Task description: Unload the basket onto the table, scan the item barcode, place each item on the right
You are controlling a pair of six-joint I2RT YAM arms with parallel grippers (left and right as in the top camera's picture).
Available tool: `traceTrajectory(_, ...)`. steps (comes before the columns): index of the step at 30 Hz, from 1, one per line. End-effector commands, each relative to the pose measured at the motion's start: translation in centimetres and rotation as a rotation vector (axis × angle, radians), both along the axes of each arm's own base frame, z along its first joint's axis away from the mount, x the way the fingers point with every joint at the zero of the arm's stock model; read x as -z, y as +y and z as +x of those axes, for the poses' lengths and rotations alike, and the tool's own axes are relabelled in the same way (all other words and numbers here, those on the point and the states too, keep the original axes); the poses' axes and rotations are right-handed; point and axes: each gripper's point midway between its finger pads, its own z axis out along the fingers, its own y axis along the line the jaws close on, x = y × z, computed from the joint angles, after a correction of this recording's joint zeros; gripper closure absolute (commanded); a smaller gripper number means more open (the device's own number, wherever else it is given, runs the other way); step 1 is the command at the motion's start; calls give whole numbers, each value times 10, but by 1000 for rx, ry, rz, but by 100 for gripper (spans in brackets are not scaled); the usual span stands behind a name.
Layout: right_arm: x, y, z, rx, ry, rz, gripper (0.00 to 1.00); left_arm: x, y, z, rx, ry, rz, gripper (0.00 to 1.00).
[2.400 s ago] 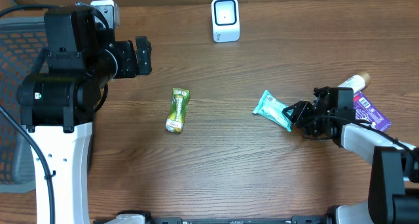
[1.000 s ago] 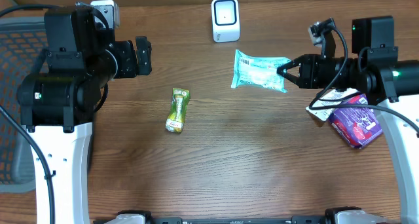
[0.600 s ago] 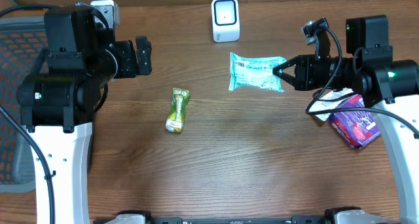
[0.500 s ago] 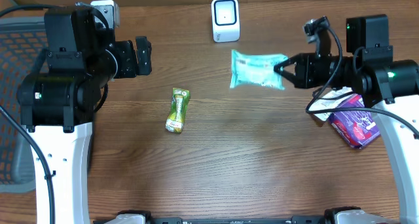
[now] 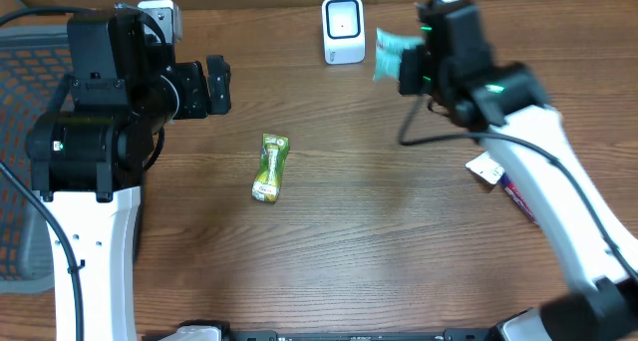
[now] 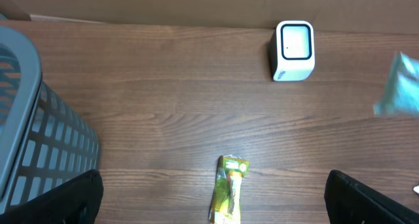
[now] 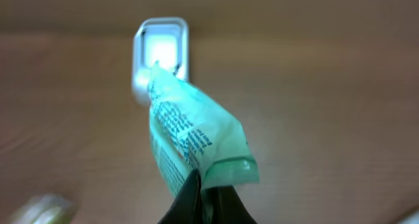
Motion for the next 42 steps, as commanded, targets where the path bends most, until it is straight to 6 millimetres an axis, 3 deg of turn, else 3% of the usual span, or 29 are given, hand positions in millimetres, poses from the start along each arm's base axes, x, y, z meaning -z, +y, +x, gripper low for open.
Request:
traceTrajectory(1,-22,-17,36,135,-196,-337,96,-2,2,1,0,-6,13,0)
traceTrajectory(6,-12,13,73,40,-301,-514,96,-2,2,1,0,-6,13,0)
traceTrajectory(11,4,32,104,-42,-371,-651,96,-2,2,1,0,-6,13,1)
traceTrajectory(18,12,51,130,-121,-475,-785,96,-2,2,1,0,-6,13,1)
traceTrajectory(22,24,67,139,-245,-493,-893,96,-2,2,1,0,-6,13,0)
traceTrajectory(31,39,65,133,-241,-429,-948,96,-2,2,1,0,-6,13,0)
traceTrajectory(35,35,75,130,-252,-450,-944,96,-1,2,2,2,-4,12,1)
traceTrajectory(42,33,102,130,-446,-504,-1057,96,0,3,2,-1,-1,13,0)
